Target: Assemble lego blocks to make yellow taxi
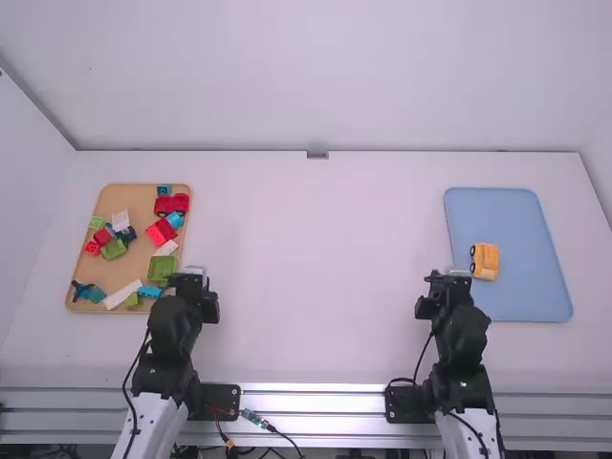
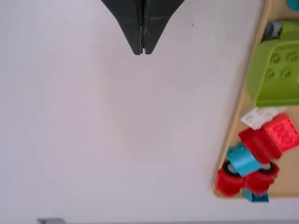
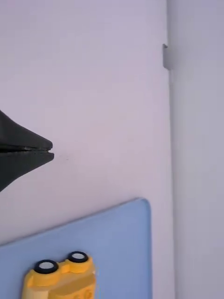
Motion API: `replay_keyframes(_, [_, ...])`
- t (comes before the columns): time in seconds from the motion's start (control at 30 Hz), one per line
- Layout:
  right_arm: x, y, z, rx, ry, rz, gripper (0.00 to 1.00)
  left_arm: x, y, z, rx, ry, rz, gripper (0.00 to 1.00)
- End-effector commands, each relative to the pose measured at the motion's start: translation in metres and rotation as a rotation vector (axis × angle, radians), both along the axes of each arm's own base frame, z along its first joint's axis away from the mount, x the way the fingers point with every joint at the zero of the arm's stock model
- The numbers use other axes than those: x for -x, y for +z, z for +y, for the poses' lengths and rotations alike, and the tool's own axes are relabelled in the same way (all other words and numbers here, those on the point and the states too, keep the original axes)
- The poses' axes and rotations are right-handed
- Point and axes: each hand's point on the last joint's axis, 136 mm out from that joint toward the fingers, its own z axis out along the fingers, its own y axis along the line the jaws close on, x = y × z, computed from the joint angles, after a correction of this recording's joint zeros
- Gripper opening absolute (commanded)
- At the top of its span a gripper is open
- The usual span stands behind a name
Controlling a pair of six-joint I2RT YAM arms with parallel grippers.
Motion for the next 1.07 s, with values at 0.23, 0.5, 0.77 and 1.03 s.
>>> replay_keyframes(0.23, [0.001,0.02,0.0,-0.002,-0.002,-0.1,0.0,-0.002,0.025,0.001,0.005,0.007,-0.12,0.0])
replay_keyframes(0.5, [0.003,0.039,0.0,-0.002,-0.002,-0.185,0.0,-0.002,0.049,0.001,0.005,0.007,-0.222,0.0])
replay_keyframes(0.77, [0.003,0.041,0.0,-0.002,-0.002,-0.195,0.0,0.0,0.067,0.001,0.006,0.006,-0.305,0.0])
replay_keyframes(1.03, [0.003,0.041,0.0,-0.002,-0.002,-0.195,0.0,0.0,0.071,0.001,0.006,0.006,-0.323,0.0])
